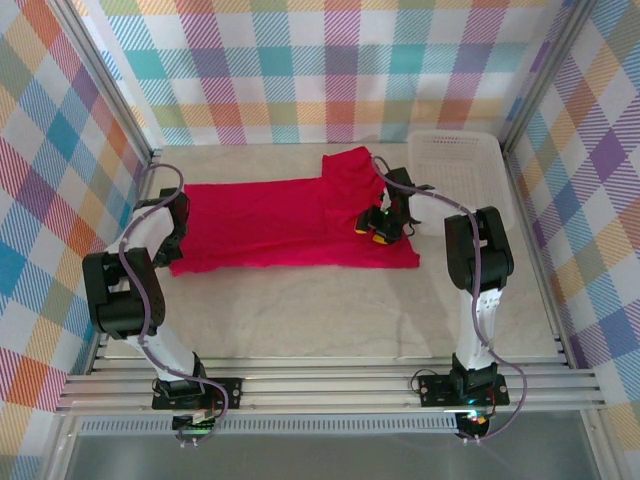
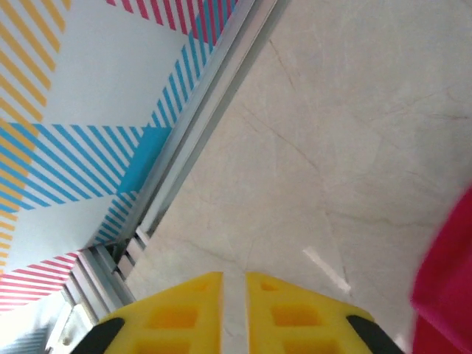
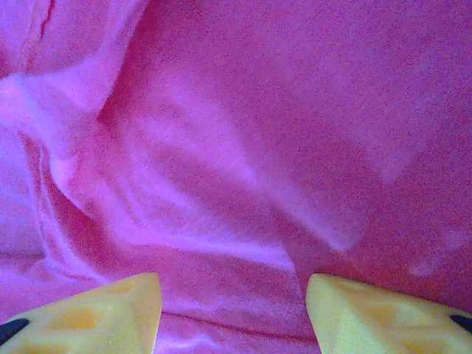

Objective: Fold the inside-out t-shirt

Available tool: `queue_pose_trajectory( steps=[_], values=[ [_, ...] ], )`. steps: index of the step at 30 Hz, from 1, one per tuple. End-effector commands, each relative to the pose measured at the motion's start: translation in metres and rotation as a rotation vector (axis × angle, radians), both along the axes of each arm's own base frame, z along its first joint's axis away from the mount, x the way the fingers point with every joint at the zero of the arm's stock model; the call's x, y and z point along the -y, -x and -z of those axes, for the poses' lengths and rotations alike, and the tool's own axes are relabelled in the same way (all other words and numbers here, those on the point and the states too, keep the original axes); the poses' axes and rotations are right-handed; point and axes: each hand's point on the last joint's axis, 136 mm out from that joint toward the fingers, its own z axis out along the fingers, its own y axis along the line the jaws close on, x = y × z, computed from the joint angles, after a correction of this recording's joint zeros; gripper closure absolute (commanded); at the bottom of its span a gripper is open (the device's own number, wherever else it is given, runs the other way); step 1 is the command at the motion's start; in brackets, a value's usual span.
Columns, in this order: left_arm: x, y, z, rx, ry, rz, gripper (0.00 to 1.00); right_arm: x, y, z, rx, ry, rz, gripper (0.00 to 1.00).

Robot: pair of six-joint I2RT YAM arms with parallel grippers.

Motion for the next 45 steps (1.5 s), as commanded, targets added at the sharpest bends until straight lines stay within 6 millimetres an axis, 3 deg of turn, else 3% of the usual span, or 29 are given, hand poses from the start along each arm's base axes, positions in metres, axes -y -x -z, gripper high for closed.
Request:
queue_pose_trajectory(
  steps=[1,4,6,8,10,12,15,19,22,26,30,32,34,36,38,41,43,45],
  values=[
    [0.003,0.017,-0.023,0.028,0.003,-0.024,0.78,0.038,0.033,0.029,-0.139,0.114,0.036,0.45],
    [0.01,0.019,-0.043,0.089,0.04,-0.044,0.63,0.02,0.031,-0.007,-0.092,0.015,-0.005,0.43],
    [0.018,0.01,-0.059,0.157,0.085,-0.056,0.61,0.008,0.029,-0.033,-0.055,-0.028,-0.036,0.4],
    [0.037,-0.009,-0.071,0.251,0.163,-0.036,0.61,-0.001,0.028,-0.053,-0.028,-0.057,-0.057,0.39],
    [0.074,-0.04,-0.076,0.363,0.277,0.013,0.61,-0.007,0.022,-0.063,-0.002,-0.065,-0.069,0.39],
    [0.116,-0.069,-0.066,0.436,0.421,0.053,0.6,-0.01,0.018,-0.061,-0.003,-0.066,-0.07,0.39],
    [0.178,-0.112,-0.032,0.462,0.645,0.079,0.6,-0.013,0.014,-0.048,-0.018,-0.072,-0.056,0.39],
    [0.209,-0.146,0.023,0.375,0.742,0.03,0.65,-0.01,0.02,-0.022,-0.069,-0.028,-0.056,0.4],
    [0.198,-0.144,0.059,0.284,0.697,-0.015,0.66,-0.006,0.035,-0.005,-0.116,0.001,-0.057,0.4],
    [0.165,-0.106,0.089,0.194,0.636,-0.083,0.66,-0.003,0.07,0.008,-0.162,0.037,-0.065,0.4],
    [0.136,-0.063,0.095,0.171,0.602,-0.133,0.66,-0.006,0.122,0.018,-0.228,0.088,-0.079,0.4],
    [0.133,-0.053,0.091,0.173,0.608,-0.132,0.65,-0.009,0.144,0.018,-0.243,0.101,-0.076,0.4],
    [0.135,-0.054,0.084,0.183,0.623,-0.116,0.64,-0.012,0.15,0.01,-0.229,0.106,-0.076,0.4],
    [0.135,-0.061,0.069,0.187,0.626,-0.097,0.63,-0.013,0.14,-0.005,-0.194,0.126,-0.086,0.4],
    [0.129,-0.075,0.046,0.207,0.593,-0.07,0.61,-0.016,0.117,-0.027,-0.122,0.158,-0.114,0.39],
    [0.116,-0.112,0.005,0.292,0.534,0.004,0.54,-0.024,0.063,-0.068,0.028,0.193,-0.145,0.37],
    [0.111,-0.141,-0.012,0.33,0.528,0.054,0.45,-0.029,0.018,-0.091,0.129,0.194,-0.158,0.33],
    [0.098,-0.164,-0.017,0.326,0.481,0.067,0.43,-0.03,-0.022,-0.099,0.197,0.213,-0.157,0.3]
  ],
)
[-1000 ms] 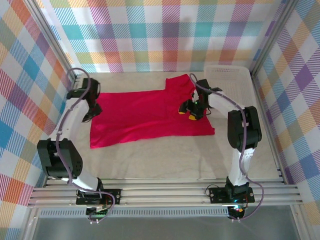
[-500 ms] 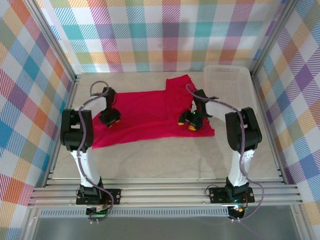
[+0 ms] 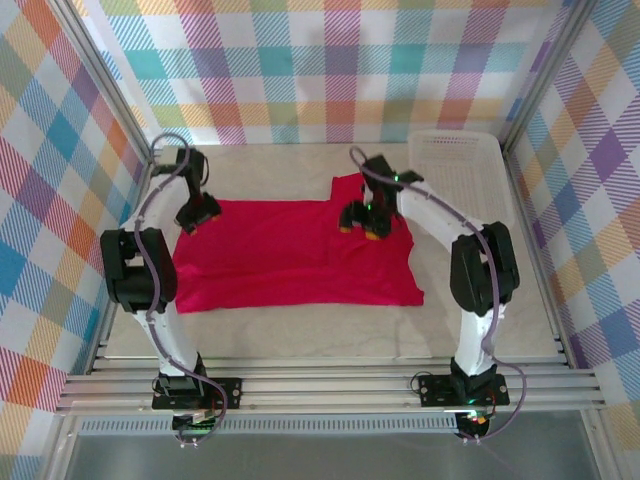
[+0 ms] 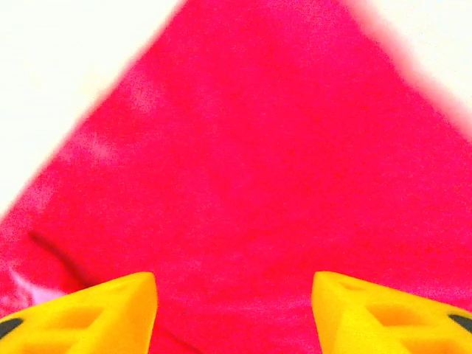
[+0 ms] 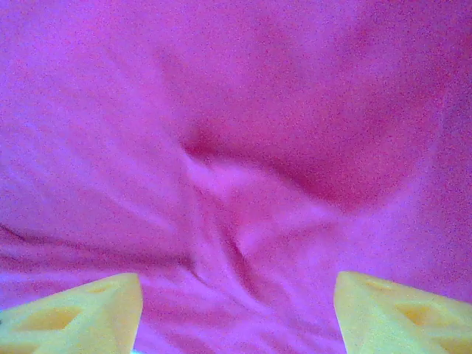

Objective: Fold the inside-out t-shirt

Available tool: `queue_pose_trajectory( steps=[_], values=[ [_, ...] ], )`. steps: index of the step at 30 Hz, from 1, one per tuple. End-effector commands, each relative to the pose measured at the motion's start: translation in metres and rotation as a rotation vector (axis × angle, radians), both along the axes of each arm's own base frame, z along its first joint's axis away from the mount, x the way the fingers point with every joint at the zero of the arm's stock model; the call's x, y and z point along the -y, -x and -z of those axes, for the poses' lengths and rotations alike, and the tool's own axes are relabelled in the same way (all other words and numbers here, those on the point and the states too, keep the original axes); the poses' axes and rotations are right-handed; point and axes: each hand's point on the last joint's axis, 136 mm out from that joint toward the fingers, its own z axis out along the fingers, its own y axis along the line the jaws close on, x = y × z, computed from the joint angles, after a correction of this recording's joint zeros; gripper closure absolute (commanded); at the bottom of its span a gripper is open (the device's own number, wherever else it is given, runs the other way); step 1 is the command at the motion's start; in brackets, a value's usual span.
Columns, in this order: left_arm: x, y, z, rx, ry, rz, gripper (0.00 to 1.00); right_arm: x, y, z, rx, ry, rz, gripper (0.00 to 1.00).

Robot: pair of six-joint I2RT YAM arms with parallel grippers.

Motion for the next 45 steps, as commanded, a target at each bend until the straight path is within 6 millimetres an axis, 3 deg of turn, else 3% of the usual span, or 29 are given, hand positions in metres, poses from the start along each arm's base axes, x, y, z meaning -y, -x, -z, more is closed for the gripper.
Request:
queue_pose_trajectory(
  steps=[1,6,12,18,24,34,37,39,41,43,45],
  values=[
    [-0.027,-0.021,0.002,-0.063,-0.107,0.027,0.43,0.021,-0.055,0.003,0.087,0.124,-0.011,0.27],
    [-0.04,-0.069,0.029,-0.074,-0.059,0.011,0.44,0.035,-0.133,0.02,0.172,0.245,0.019,0.27],
    [-0.048,-0.091,0.057,-0.087,-0.05,0.01,0.44,0.054,-0.179,0.021,0.265,0.305,0.07,0.25],
    [-0.065,-0.095,0.072,-0.084,-0.057,-0.021,0.39,0.052,-0.19,0.037,0.313,0.305,0.033,0.21],
    [-0.068,-0.102,0.076,-0.056,-0.028,-0.023,0.29,0.059,-0.194,0.057,0.306,0.355,0.032,0.2],
    [-0.063,-0.112,0.109,-0.061,0.03,-0.019,0.37,0.057,-0.205,0.073,0.327,0.35,0.032,0.21],
    [-0.064,-0.112,0.117,-0.069,0.027,-0.023,0.52,0.054,-0.204,0.076,0.321,0.338,0.022,0.29],
    [-0.068,-0.112,0.121,-0.076,0.029,-0.031,0.73,0.052,-0.203,0.077,0.32,0.329,0.01,0.43],
    [-0.071,-0.111,0.12,-0.08,0.028,-0.038,0.9,0.05,-0.204,0.076,0.322,0.319,0.005,0.7],
    [-0.073,-0.111,0.115,-0.077,0.021,-0.043,0.97,0.049,-0.204,0.067,0.331,0.313,0.008,0.88],
    [-0.075,-0.113,0.104,-0.06,0.015,-0.044,0.98,0.049,-0.205,0.055,0.349,0.308,0.013,0.97]
  ],
)
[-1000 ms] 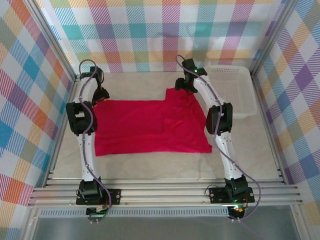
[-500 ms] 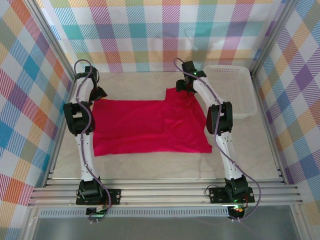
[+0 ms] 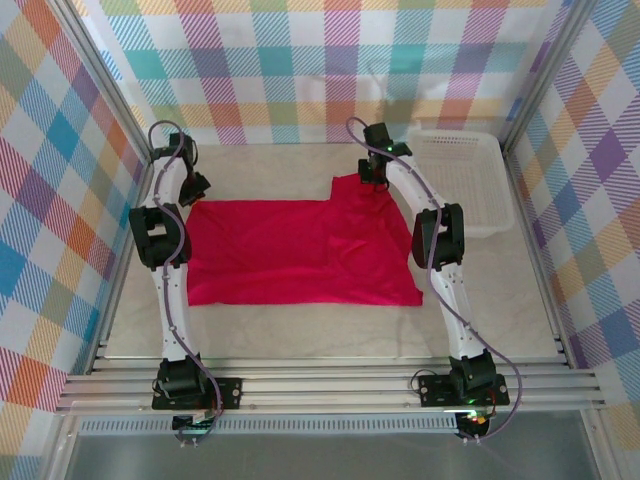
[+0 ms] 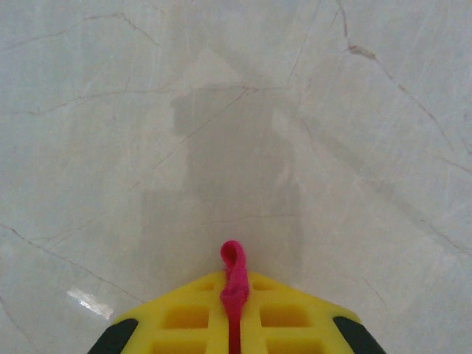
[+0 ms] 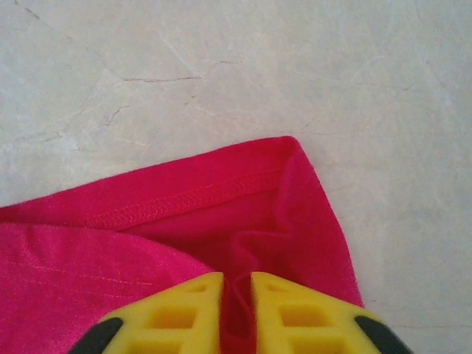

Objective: Fold the inside-out t-shirt

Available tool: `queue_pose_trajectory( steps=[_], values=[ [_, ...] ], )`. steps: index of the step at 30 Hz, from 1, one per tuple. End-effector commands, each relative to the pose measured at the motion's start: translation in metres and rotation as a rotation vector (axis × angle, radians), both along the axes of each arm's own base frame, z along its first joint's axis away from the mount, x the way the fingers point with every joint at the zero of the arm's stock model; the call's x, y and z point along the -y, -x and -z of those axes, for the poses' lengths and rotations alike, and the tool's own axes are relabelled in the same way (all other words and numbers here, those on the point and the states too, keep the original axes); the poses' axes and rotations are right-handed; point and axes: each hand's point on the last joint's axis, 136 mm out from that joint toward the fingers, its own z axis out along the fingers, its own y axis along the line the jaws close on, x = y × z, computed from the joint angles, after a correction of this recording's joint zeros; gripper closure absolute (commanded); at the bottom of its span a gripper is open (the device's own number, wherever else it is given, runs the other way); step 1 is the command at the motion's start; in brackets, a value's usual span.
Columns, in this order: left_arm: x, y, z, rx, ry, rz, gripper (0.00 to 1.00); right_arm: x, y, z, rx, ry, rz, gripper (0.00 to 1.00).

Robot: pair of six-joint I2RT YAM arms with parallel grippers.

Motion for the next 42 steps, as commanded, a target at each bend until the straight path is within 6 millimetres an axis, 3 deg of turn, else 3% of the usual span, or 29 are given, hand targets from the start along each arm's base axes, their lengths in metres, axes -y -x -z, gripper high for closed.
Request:
queue_pose_trajectory(
  steps=[1,5,10,21,29,37,42],
  values=[
    [-0.008,0.005,0.004,-0.028,0.011,-0.019,0.98,-0.006,-0.003,-0.023,0.039,-0.019,-0.018,1.0],
    [-0.008,0.003,-0.026,0.015,0.005,-0.013,0.98,-0.008,-0.003,-0.061,0.096,-0.036,-0.034,1.0],
    [-0.005,0.008,-0.048,0.031,0.016,-0.005,0.99,-0.011,0.005,-0.102,0.139,-0.069,-0.06,1.0],
    [0.002,0.035,-0.083,0.052,0.017,0.002,1.0,-0.021,0.045,-0.137,0.11,-0.189,-0.113,1.0],
    [0.009,0.06,-0.087,0.041,0.04,-0.011,1.0,-0.022,0.088,-0.129,0.048,-0.26,-0.132,1.0],
    [0.012,0.108,-0.079,0.004,0.014,-0.034,1.0,-0.01,0.16,-0.11,0.001,-0.325,-0.128,1.0],
    [0.011,0.136,-0.081,-0.012,-0.013,-0.045,1.0,0.008,0.197,-0.102,-0.009,-0.294,-0.118,1.0]
  ],
)
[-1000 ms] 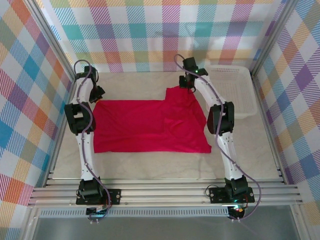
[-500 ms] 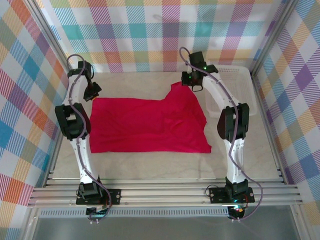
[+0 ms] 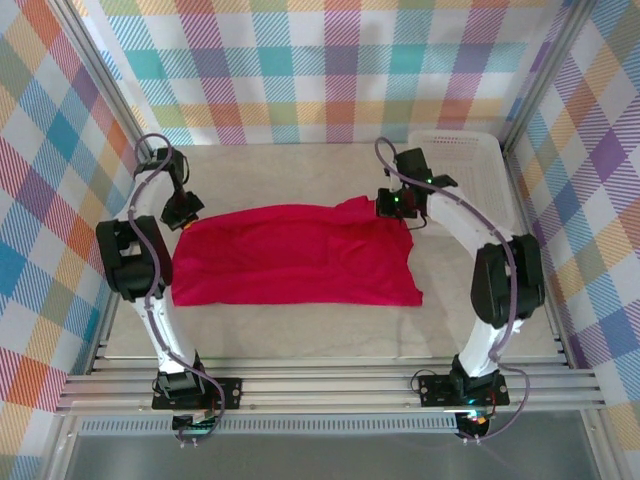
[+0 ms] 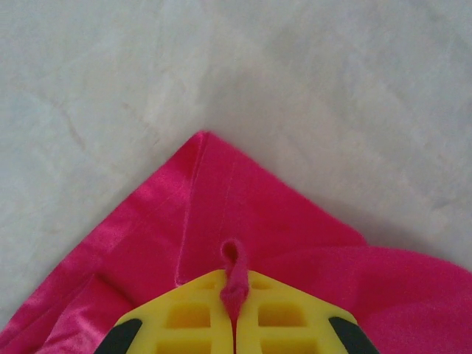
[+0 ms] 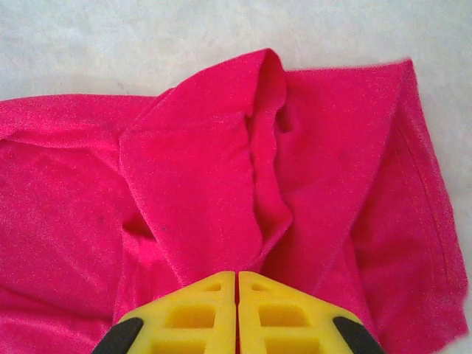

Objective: Fold the inside-out t-shirt

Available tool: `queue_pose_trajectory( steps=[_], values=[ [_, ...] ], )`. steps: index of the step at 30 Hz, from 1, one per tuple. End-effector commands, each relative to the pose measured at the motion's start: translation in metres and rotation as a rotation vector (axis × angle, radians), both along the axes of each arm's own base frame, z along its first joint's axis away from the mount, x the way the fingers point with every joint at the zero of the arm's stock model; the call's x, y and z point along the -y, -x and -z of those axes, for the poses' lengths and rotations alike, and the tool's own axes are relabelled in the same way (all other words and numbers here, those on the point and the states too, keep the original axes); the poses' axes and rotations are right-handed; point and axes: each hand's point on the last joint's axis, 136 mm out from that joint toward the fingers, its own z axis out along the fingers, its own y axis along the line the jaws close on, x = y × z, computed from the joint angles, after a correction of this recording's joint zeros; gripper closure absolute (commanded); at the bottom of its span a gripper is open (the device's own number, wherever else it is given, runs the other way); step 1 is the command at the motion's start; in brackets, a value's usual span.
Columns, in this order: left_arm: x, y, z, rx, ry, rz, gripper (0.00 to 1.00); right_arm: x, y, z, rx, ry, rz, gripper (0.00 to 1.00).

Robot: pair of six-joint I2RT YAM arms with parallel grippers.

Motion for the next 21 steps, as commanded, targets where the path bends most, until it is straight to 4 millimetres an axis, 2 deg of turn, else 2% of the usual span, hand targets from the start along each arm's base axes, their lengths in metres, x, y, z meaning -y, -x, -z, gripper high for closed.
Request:
queue_pose_trajectory(
  steps=[1,6,11,17,19,21],
  values=[
    [-0.012,0.011,-0.025,0.059,-0.047,-0.038,1.0,-0.001,0.011,-0.02,0.07,-0.035,-0.003,1.0],
    [-0.012,0.036,-0.033,0.063,-0.073,-0.056,1.0,0.009,0.039,-0.013,0.047,-0.042,0.013,1.0],
    [-0.012,0.07,-0.021,0.044,-0.097,-0.095,0.98,0.018,0.065,0.005,0.01,-0.042,0.035,1.0],
    [-0.004,0.107,0.028,-0.065,-0.064,-0.139,0.97,0.017,0.098,0.05,-0.112,-0.076,0.069,1.0],
    [-0.003,0.118,0.045,-0.099,-0.06,-0.151,0.94,0.018,0.108,0.064,-0.152,-0.081,0.09,0.93],
    [-0.003,0.125,0.055,-0.121,-0.065,-0.161,0.89,0.022,0.111,0.068,-0.167,-0.065,0.113,0.85]
  ],
)
